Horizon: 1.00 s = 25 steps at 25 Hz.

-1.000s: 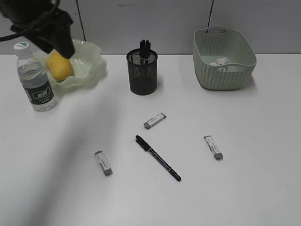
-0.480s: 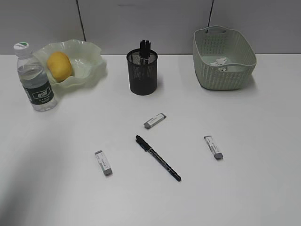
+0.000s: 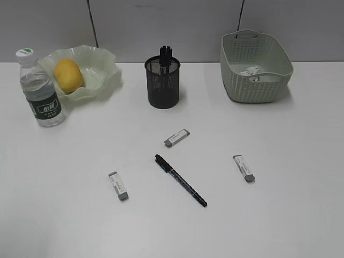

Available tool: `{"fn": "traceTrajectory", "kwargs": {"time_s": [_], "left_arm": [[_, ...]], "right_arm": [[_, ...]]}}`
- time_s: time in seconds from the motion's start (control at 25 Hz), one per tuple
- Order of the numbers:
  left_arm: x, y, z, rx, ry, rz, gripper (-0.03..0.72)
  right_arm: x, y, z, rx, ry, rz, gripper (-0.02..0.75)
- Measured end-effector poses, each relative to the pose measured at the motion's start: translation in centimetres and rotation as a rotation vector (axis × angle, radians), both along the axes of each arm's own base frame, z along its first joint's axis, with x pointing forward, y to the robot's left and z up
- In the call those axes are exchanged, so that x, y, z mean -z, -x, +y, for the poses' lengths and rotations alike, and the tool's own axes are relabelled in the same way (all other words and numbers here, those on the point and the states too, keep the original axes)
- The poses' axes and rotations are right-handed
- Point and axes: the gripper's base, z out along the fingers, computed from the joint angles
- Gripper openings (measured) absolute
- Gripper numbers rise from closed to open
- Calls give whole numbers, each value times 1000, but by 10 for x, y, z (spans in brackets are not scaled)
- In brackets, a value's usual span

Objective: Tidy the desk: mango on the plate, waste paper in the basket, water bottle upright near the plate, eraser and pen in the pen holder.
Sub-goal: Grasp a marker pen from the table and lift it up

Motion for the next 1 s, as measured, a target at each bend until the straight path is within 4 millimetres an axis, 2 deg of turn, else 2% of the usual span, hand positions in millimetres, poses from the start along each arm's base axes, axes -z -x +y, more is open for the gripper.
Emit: {"fn": "traceTrajectory", "kwargs": {"time_s": [0.2, 0.36, 0.52, 0.76, 0.92, 1.0], "left_arm": [[2, 45, 10, -17, -46, -97, 445], [8, 64, 17, -44, -84, -146, 445], [26, 65, 18, -48, -85, -122, 427], [29, 65, 18, -49, -86, -119, 383], [29, 65, 18, -49, -86, -120, 375], [29, 65, 18, -50, -85, -120, 375]], "right_arm": [[2, -6, 2, 0, 10, 37, 456], [3, -8, 2, 0, 12, 47, 456], [3, -10, 3, 0, 14, 52, 456], [4, -21, 6, -10, 36, 86, 456], [5, -47, 12, -27, 73, 133, 456], [3, -67, 18, -35, 92, 176, 456]]}}
